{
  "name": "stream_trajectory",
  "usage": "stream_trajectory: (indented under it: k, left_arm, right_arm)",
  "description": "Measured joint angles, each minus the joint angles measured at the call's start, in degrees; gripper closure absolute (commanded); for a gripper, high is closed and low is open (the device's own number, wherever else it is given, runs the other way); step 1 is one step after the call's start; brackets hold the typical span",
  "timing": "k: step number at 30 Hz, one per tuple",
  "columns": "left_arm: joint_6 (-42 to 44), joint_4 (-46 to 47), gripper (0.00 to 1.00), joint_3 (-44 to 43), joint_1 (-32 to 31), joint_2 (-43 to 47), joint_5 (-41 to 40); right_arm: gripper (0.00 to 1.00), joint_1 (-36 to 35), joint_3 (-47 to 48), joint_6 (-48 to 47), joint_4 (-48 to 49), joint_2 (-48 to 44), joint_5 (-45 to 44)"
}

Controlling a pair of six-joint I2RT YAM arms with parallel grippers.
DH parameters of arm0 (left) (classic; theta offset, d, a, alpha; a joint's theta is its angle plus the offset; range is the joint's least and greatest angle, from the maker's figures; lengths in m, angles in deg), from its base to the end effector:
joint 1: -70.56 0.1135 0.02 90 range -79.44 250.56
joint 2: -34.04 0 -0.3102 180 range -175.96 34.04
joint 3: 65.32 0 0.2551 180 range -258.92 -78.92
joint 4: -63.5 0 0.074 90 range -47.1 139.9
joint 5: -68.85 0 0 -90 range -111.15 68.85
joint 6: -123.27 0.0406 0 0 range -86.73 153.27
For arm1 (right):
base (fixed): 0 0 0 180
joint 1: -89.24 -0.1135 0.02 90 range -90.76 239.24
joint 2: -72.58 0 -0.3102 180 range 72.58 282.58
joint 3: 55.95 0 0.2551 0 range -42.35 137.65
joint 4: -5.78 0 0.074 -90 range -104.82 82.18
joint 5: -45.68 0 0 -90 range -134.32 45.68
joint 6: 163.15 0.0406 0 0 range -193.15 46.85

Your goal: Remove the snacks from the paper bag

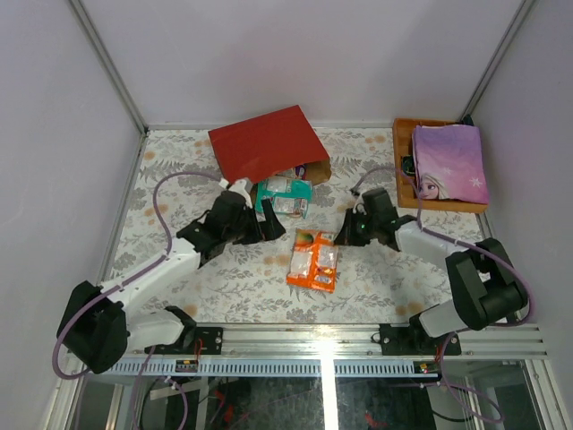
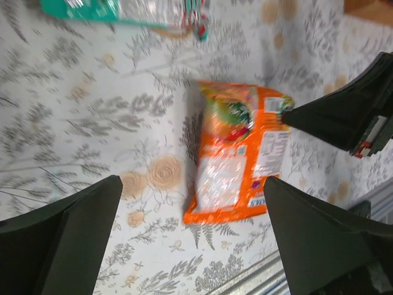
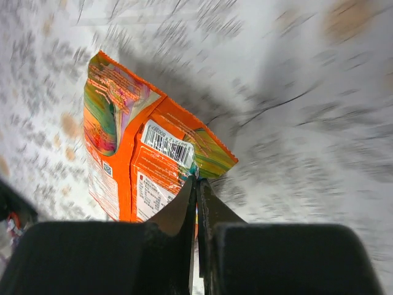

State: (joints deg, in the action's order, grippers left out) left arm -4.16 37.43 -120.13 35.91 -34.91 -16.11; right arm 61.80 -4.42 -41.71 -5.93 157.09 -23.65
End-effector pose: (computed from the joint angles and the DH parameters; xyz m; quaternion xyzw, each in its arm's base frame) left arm 0.1982 -0.1413 0.2668 -0.0035 0.9064 -0.2797 0.3166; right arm 0.2454 0.1436 0.2047 -0.0374 0.9097 0.3304 0.2486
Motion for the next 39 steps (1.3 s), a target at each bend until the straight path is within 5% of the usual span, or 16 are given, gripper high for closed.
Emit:
stream_trajectory:
  k: [7, 22, 30, 32, 33, 35, 39]
  left_arm:
    - [2.23, -1.79, 0.0, -1.75, 5.92, 2.21, 2.05]
    - [6.71, -9.18, 0.0, -5.4, 9.11, 6.45, 3.76]
    - [8.37, -10.78, 0.0, -6.56, 9.97, 6.99, 3.52]
    - [8.7, -11.26, 0.0, -6.56, 10.01, 6.97, 3.52]
    - [8.87, -11.63, 0.0, -6.56, 10.03, 6.95, 3.5]
    - [8.98, -11.72, 0.0, -6.58, 10.08, 6.91, 3.52]
    - [9.27, -12.09, 0.0, -6.75, 10.36, 6.8, 3.43]
  right_arm:
    - [1.0, 11.78, 11.19, -9.79, -12.0, 1.03, -2.6]
    - [1.0, 21.97, 38.27, -16.09, -27.28, 18.38, -11.1]
    - [0.99, 25.16, 70.25, -21.14, -35.76, 39.19, -14.73]
    - [0.88, 25.18, 82.95, -23.06, -38.82, 46.51, -15.82]
    - [0.7, 25.29, 89.42, -23.85, -40.17, 50.27, -16.33]
    - [0.14, 25.49, 100.45, -24.92, -42.03, 56.92, -16.96]
    - [0.0, 26.29, 104.35, -26.6, -42.71, 60.76, -16.9]
